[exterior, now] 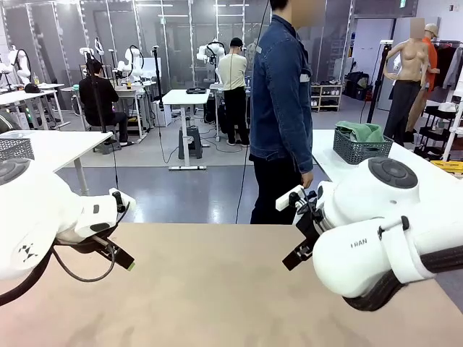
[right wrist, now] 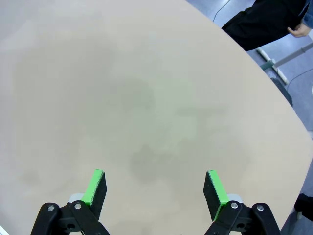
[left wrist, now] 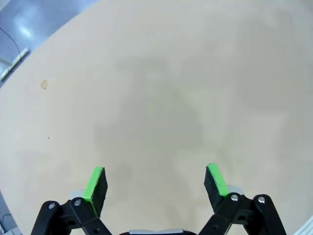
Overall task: Fold the towels and place them in the basket.
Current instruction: When a person lays out a Towel with hook on the table, fold it in half twice.
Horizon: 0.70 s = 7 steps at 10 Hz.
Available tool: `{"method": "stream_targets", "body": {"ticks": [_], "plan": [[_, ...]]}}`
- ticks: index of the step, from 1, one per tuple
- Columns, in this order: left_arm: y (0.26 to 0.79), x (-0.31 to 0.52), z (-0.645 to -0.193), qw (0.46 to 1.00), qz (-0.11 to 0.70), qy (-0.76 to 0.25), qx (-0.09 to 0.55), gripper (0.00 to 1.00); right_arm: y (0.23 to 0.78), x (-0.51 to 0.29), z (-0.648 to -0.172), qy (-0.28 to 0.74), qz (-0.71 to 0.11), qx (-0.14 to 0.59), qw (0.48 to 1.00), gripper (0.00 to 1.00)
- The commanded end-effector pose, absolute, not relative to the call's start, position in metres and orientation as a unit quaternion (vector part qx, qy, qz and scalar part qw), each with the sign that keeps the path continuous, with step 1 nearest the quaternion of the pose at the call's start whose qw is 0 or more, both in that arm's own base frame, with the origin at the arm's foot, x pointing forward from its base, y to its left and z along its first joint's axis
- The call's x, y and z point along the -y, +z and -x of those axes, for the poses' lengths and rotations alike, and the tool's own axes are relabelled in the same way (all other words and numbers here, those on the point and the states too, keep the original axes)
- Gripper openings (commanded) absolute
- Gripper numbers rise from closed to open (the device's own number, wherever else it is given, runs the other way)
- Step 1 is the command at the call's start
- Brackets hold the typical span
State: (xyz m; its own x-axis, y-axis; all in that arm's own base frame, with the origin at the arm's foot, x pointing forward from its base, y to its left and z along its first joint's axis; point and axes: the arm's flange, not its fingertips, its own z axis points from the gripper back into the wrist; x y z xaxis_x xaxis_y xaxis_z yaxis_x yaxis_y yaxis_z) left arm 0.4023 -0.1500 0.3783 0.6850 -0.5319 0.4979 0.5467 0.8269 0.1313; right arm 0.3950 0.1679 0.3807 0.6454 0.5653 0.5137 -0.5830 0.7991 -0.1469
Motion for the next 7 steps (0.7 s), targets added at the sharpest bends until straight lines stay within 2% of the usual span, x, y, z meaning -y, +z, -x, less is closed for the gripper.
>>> {"method": "stream_targets", "body": {"ticks": [1,4,7], "plan": [[0.433,0.137,-0.402,0.922,0.044,-0.298,0.242,1.0,0.445,-0.156,-0.396,0.309,-0.044,0.27,0.911,1.0],[0.537,0.109,-0.386,0.92,0.088,-0.299,0.239,1.0,0.549,-0.132,-0.382,0.298,-0.06,0.268,0.914,1.0],[0.641,0.061,-0.338,0.913,0.133,-0.309,0.232,1.0,0.639,-0.074,-0.333,0.291,-0.133,0.288,0.902,1.0]]}}
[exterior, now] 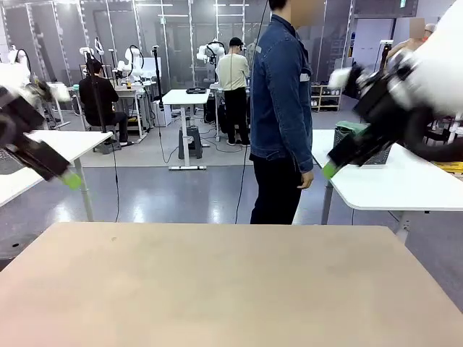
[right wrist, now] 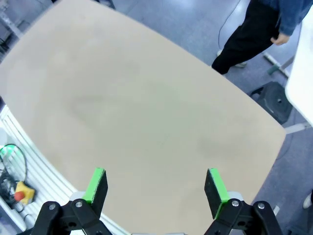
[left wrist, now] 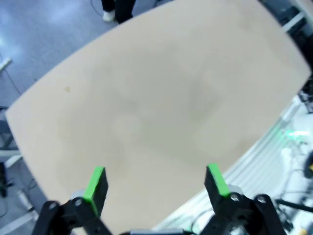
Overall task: Fold the towels and place them in the basket.
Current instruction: When a person lays out a Towel with hook on the table, fold it in half twice.
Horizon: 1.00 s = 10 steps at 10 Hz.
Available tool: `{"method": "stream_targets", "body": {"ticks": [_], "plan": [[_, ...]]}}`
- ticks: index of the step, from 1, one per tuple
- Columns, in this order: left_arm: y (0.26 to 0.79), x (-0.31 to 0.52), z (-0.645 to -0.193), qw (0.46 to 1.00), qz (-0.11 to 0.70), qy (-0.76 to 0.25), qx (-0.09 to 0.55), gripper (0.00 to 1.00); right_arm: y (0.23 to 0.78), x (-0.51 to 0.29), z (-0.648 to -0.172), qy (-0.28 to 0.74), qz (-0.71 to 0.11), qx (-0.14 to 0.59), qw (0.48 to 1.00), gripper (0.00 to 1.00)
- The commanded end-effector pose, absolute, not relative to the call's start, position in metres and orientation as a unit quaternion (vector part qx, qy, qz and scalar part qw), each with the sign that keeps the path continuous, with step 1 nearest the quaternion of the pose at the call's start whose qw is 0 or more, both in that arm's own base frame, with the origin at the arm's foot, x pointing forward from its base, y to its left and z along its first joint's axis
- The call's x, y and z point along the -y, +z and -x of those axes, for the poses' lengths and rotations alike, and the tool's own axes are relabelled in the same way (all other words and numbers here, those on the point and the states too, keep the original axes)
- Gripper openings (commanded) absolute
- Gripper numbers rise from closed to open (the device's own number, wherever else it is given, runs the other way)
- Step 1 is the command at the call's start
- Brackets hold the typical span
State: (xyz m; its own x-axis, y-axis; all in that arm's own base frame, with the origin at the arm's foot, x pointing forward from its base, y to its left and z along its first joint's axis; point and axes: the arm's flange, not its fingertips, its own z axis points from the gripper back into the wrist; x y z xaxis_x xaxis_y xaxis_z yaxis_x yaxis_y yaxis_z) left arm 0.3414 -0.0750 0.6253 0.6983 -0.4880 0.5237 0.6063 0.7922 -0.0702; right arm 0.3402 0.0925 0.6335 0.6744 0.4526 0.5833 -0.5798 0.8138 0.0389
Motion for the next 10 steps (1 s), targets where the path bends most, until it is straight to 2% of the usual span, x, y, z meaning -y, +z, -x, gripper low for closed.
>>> {"method": "stream_targets", "body": {"ticks": [1,3,5,7,10], "plan": [[0.67,0.045,-0.317,0.913,0.124,-0.306,0.241,1.0,0.665,-0.055,-0.309,0.292,-0.136,0.304,0.896,1.0],[0.722,0.006,-0.282,0.906,0.147,-0.292,0.27,1.0,0.711,-0.014,-0.262,0.274,-0.14,0.329,0.893,1.0],[0.754,-0.028,-0.248,0.888,0.167,-0.291,0.313,1.0,0.741,0.027,-0.229,0.246,-0.154,0.366,0.884,1.0],[0.766,-0.057,-0.228,0.886,0.17,-0.263,0.343,1.0,0.751,0.058,-0.194,0.224,-0.15,0.394,0.878,1.0],[0.778,-0.073,-0.22,0.878,0.175,-0.25,0.368,1.0,0.759,0.077,-0.183,0.205,-0.15,0.412,0.875,1.0]]}}
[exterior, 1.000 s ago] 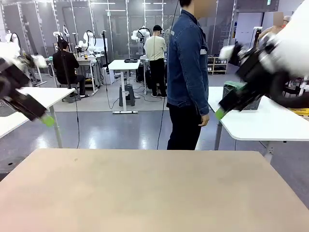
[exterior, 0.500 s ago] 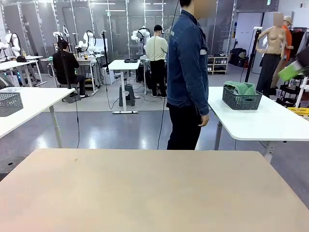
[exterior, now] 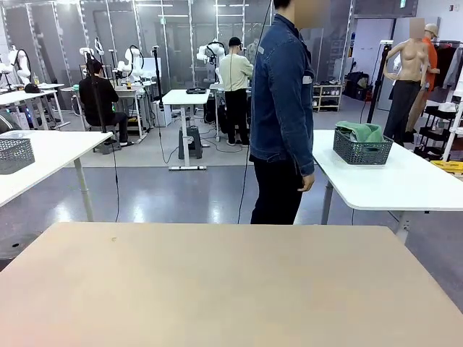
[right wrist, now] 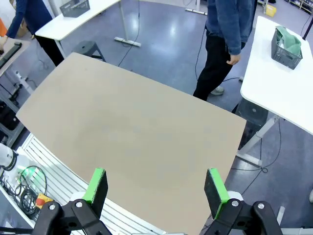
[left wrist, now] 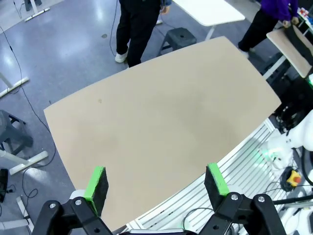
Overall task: Fold the towels and place them in the basket.
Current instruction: When a person lays out a Towel with hook on the table, fold it in half twice.
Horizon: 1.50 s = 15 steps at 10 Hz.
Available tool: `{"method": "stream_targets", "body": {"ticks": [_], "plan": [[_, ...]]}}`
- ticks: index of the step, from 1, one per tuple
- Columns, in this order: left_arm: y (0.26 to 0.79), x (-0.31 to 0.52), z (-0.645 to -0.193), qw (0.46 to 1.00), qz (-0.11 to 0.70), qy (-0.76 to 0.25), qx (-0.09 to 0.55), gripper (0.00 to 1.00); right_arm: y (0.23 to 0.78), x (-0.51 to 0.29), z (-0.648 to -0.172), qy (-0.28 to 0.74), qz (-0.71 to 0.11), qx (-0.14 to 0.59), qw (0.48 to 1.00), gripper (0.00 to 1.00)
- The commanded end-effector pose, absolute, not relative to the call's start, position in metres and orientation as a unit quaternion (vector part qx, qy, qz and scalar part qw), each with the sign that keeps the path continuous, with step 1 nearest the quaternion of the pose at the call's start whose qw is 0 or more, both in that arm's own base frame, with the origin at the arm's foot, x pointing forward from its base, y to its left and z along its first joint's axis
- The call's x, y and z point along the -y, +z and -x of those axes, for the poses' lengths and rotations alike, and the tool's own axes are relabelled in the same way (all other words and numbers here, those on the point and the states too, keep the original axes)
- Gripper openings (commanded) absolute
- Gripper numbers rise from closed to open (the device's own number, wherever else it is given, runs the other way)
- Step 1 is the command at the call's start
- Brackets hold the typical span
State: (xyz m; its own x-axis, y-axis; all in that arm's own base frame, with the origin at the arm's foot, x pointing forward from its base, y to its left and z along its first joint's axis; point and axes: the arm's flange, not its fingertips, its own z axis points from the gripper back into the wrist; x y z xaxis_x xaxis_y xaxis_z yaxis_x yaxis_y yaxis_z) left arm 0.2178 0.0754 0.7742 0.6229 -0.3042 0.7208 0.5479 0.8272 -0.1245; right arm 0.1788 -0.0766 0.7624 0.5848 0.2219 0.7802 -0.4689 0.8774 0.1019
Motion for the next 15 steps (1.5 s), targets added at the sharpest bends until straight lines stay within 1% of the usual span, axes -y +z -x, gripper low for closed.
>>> {"method": "stream_targets", "body": {"ticks": [1,2,3,15], "plan": [[0.7807,-0.0726,-0.2185,0.88,0.175,-0.247,0.365,1.0,0.7618,0.0768,-0.1821,0.205,-0.151,0.407,0.877,1.0],[0.7792,-0.0724,-0.2236,0.872,0.179,-0.247,0.382,1.0,0.7624,0.0766,-0.1788,0.197,-0.15,0.411,0.877,1.0],[0.7748,-0.0754,-0.2174,0.885,0.17,-0.24,0.362,1.0,0.7624,0.0766,-0.1788,0.197,-0.15,0.411,0.877,1.0],[0.7748,-0.0754,-0.2174,0.885,0.17,-0.24,0.362,1.0,0.7624,0.0766,-0.1788,0.197,-0.15,0.411,0.877,1.0]]}}
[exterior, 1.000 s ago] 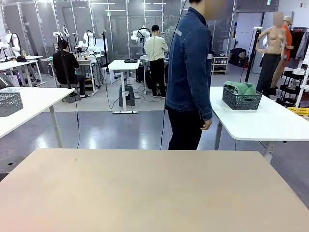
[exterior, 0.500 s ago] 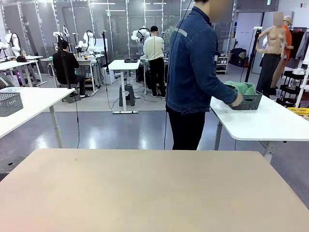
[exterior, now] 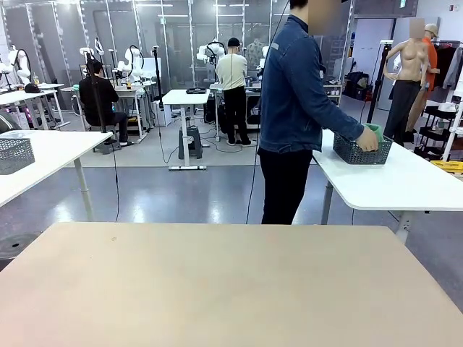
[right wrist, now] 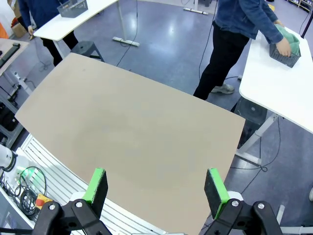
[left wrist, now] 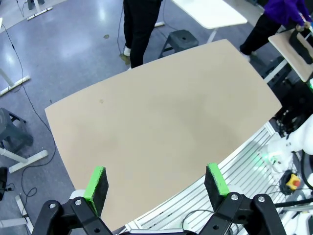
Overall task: Fold the towels and place them in the basket.
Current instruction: When a person lays out a Towel with hook on the table, fold it in half twice.
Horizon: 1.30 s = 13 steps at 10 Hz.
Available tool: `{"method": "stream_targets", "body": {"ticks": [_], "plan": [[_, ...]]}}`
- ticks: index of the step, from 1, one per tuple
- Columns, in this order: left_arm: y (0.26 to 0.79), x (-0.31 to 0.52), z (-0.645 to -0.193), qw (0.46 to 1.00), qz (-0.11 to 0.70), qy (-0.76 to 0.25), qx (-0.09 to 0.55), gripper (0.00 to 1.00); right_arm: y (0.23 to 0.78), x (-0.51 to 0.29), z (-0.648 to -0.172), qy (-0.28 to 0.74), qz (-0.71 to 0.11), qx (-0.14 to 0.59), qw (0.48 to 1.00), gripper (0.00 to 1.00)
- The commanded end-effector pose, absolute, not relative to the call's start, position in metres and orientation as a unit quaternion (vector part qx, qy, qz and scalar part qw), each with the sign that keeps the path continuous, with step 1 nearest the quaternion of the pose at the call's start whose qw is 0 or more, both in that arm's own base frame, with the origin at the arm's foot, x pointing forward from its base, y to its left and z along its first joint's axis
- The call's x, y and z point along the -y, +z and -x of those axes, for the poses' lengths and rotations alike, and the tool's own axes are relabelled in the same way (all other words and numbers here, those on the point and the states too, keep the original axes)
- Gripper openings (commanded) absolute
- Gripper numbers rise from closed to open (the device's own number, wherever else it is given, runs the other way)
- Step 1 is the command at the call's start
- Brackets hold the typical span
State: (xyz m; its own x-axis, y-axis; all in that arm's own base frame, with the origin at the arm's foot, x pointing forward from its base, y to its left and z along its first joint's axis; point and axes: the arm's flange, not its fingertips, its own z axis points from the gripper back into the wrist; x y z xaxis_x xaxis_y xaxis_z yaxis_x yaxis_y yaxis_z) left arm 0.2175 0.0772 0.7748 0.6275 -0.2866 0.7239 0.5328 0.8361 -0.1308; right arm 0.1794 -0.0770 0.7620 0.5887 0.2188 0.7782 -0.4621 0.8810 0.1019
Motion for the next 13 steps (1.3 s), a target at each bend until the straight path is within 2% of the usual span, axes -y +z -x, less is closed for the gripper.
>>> {"method": "stream_targets", "body": {"ticks": [1,13], "plan": [[0.7748,-0.0754,-0.2174,0.885,0.17,-0.24,0.362,1.0,0.7624,0.0766,-0.1788,0.197,-0.15,0.411,0.877,1.0],[0.7748,-0.0754,-0.2174,0.885,0.17,-0.24,0.362,1.0,0.7624,0.0766,-0.1788,0.197,-0.15,0.411,0.877,1.0]]}}
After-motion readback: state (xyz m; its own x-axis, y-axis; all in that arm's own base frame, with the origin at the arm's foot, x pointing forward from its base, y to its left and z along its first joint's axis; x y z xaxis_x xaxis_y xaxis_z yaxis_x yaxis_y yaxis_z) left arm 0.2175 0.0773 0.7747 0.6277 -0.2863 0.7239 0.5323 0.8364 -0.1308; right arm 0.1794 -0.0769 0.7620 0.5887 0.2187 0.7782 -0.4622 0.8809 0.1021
